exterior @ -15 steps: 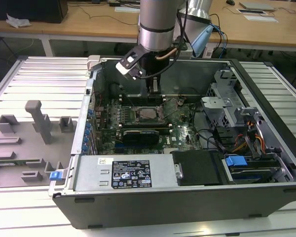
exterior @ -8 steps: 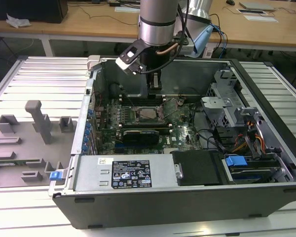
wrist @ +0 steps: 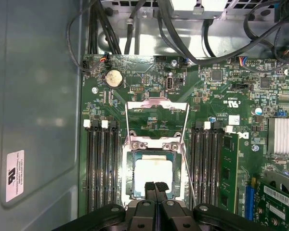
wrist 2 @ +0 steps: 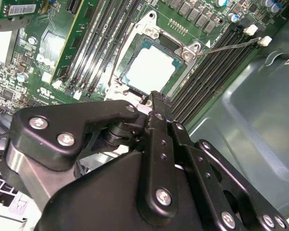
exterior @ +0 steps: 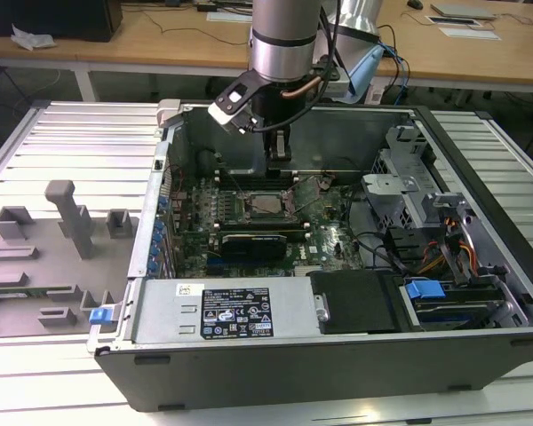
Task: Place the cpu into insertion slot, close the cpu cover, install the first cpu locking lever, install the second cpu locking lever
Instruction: 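Close the cpu cover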
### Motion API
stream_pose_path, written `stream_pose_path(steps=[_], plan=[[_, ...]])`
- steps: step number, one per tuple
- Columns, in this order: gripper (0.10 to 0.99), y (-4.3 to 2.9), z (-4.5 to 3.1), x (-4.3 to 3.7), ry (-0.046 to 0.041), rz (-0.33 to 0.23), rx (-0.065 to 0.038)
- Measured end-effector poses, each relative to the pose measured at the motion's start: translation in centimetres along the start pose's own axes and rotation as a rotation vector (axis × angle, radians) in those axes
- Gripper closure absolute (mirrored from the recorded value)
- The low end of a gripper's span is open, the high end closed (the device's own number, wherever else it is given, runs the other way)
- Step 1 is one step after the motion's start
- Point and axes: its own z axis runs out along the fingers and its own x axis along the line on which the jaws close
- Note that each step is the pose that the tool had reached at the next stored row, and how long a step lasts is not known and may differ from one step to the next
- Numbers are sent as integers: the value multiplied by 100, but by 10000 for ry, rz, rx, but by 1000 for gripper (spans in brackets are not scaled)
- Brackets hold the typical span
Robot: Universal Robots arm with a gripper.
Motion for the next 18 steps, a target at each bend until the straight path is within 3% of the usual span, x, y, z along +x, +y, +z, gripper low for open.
stream_pose_path(steps=[9, 12, 18], plan=[[980, 21, -6, -1, -2, 0, 1], [980, 104, -4, -3, 0, 1, 6], [980, 182, -2, -5, 0, -1, 12]])
